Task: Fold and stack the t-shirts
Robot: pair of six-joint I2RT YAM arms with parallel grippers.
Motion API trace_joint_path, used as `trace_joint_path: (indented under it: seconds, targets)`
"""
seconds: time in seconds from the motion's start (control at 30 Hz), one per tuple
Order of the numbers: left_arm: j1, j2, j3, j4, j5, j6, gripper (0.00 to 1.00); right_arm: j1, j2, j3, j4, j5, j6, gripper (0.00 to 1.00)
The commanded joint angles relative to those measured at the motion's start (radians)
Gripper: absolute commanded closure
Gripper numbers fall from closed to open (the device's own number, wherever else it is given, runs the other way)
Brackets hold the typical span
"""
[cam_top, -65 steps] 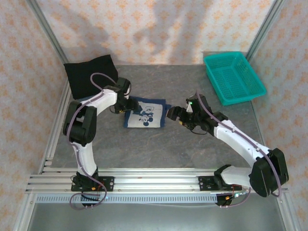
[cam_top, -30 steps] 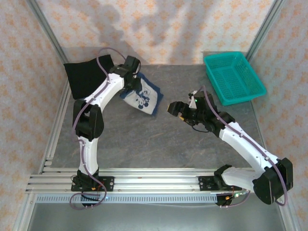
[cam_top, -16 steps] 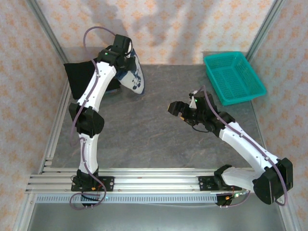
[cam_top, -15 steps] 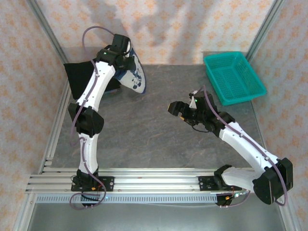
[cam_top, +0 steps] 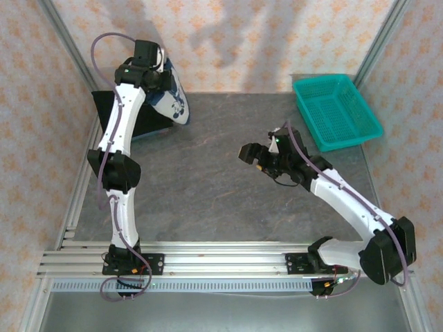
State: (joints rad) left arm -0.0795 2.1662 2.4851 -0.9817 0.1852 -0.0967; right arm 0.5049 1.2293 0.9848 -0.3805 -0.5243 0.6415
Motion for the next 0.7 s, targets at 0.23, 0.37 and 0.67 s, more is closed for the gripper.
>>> trace_joint_path:
  seconds: [0.23, 0.37, 0.67]
  targets:
    - [0.065, 0.026, 0.092, 0.109, 0.095, -0.036, 1.00, -0.012, 0.087, 0.080, 0.004, -0.026, -0.035, 0.11]
    - [0.107, 0.026, 0.113, 0.170, 0.134, -0.079, 1.00, -0.016, 0.117, 0.096, 0.013, -0.040, -0.034, 0.11]
    - [0.200, 0.032, 0.118, 0.200, 0.204, -0.092, 1.00, -0.018, 0.189, 0.138, 0.028, -0.076, -0.027, 0.11]
